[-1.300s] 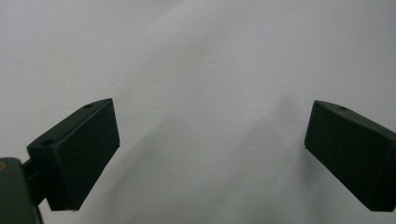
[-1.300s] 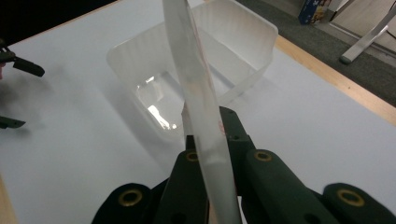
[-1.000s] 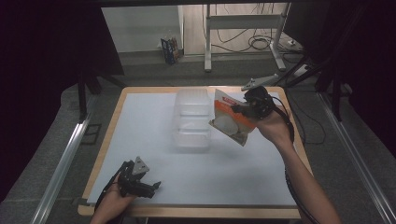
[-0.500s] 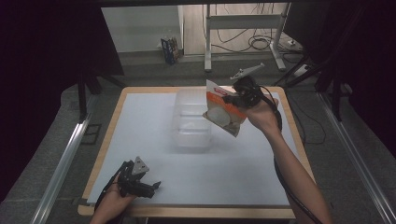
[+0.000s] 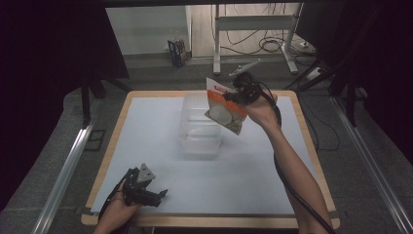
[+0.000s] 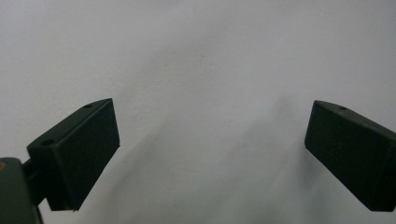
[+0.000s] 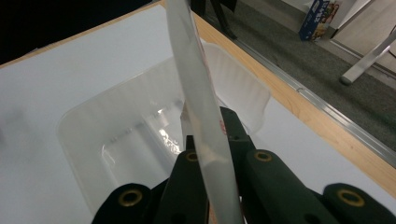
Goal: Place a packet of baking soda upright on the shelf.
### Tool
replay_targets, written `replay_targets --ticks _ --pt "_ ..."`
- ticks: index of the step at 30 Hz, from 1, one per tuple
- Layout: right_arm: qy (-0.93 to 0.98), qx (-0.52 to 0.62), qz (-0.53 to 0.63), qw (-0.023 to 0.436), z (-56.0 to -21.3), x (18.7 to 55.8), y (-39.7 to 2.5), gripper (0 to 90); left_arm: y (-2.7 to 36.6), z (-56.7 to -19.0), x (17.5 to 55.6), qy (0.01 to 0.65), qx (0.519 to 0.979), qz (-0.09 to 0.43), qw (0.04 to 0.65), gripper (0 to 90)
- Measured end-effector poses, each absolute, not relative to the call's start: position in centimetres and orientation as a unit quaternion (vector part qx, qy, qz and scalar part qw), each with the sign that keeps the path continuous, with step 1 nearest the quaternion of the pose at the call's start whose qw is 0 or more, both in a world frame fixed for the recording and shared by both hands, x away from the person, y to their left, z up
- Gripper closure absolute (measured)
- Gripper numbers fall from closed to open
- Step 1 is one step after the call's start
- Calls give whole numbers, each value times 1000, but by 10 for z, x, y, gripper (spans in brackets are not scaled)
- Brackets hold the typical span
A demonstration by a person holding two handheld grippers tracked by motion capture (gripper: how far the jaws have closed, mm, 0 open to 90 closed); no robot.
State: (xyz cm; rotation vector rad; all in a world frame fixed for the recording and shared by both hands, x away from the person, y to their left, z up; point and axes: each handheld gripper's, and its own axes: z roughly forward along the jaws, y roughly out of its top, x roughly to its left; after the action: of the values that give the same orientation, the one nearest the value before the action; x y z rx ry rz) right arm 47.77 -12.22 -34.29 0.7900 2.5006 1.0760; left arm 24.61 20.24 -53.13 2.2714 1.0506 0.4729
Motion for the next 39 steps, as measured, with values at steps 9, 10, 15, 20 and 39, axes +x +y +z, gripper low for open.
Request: replay_targets --ticks 9,10,15,20,39 --pt "872 268 383 146 -347 496 -102 887 203 -531 246 395 852 177 295 32" --pt "872 268 384 145 -347 498 -100 887 203 -531 246 394 852 177 295 32" --pt "872 262 387 144 -346 505 -86 887 203 -531 246 393 852 178 295 32" --pt "872 257 391 141 -348 511 -71 887 203 -531 246 394 852 178 295 32" --pt "888 261 365 103 -389 526 -41 886 203 -531 245 393 852 180 295 31"
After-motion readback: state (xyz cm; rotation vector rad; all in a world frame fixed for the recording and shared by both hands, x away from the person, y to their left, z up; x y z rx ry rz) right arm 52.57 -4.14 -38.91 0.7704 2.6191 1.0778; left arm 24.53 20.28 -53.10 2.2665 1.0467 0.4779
